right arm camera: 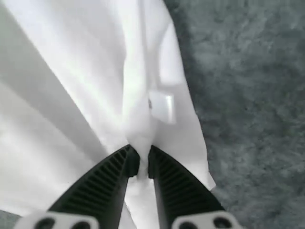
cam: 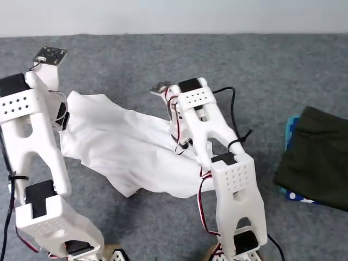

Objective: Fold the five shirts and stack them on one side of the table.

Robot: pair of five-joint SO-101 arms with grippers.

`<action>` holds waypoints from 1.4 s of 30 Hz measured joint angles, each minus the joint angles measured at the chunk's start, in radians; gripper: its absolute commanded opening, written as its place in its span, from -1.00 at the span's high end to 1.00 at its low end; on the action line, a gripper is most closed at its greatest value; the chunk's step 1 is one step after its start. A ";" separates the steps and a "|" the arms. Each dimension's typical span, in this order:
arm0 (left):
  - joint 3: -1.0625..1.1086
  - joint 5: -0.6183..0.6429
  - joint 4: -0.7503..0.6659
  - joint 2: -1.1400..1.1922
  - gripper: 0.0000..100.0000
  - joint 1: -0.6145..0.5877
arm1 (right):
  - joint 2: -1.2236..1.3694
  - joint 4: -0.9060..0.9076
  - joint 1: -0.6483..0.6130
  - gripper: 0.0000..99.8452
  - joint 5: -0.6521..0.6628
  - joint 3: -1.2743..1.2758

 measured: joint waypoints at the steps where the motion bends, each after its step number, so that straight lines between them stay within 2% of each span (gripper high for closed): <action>1: 0.000 0.000 0.000 0.000 0.89 0.000 | -0.003 0.005 0.005 0.98 0.015 0.000; 7: 0.000 0.000 0.000 0.000 0.89 0.000 | -0.012 0.052 0.011 0.98 0.072 0.000; 13: 0.000 0.000 0.000 0.000 0.89 0.000 | -0.143 0.110 0.011 0.98 0.094 0.002; 16: 0.000 0.000 0.000 0.000 0.89 0.000 | -0.186 0.110 0.014 0.88 0.094 0.002; 18: 0.000 0.000 0.000 0.000 0.89 0.000 | -0.186 0.110 0.025 0.84 0.094 0.002; 29: 0.000 0.000 0.000 0.000 0.89 0.000 | -0.046 0.100 0.063 0.89 0.097 0.002; 32: 0.000 0.000 0.000 0.000 0.89 0.000 | -0.046 0.112 0.063 0.80 0.097 0.002; 42: 0.000 0.000 0.000 0.000 0.89 0.000 | -0.046 0.114 -0.008 0.76 0.061 0.002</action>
